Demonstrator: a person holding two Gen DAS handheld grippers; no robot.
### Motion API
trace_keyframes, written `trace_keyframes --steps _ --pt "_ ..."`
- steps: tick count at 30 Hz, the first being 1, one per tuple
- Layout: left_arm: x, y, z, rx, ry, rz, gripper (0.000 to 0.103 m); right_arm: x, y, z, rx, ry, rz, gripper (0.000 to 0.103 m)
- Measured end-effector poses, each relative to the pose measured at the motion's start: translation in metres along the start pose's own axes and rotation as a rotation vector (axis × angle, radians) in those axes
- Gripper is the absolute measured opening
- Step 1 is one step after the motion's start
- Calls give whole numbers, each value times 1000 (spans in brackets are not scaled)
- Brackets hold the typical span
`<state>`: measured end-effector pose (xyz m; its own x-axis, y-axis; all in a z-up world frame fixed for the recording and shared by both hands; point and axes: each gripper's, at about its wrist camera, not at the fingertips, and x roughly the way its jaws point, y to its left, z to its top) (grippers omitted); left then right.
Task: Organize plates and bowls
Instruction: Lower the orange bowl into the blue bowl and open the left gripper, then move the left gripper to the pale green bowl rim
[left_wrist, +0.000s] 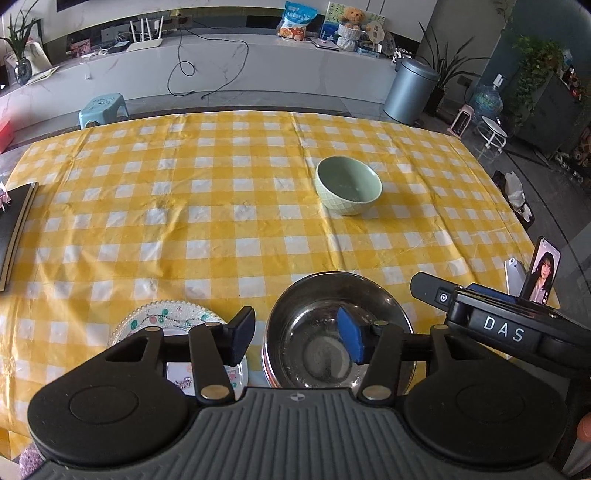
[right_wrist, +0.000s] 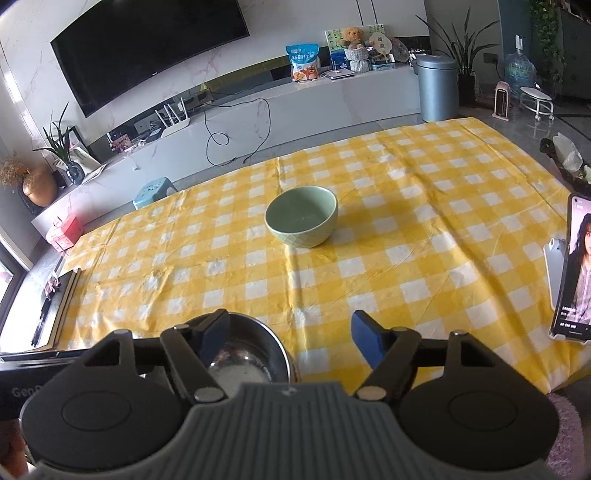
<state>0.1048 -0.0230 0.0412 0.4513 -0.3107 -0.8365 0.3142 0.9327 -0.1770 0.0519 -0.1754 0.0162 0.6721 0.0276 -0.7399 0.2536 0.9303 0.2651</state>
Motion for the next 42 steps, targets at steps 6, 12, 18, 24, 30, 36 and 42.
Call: trace_keyframes --steps 6,12,18,24,30,36,42 --pt "11 -9 23 63 58 -29 62 7 -12 19 10 13 -56 92" --pt "29 -17 47 88 102 -23 63 33 -35 41 134 125 -44 92" --pt "54 -20 77 85 132 -36 63 53 -43 64 120 120 -91 91" --pt "86 -19 107 45 141 -56 62 72 -49 95 146 112 -94 80" --pt "125 -17 132 -10 154 -85 54 107 -42 112 140 151 -69 56" --pt "165 -11 148 -54 169 -78 44 148 -35 120 133 203 -58 35" --pt "200 -7 155 -64 191 -84 30 182 -39 123 152 244 -73 24"
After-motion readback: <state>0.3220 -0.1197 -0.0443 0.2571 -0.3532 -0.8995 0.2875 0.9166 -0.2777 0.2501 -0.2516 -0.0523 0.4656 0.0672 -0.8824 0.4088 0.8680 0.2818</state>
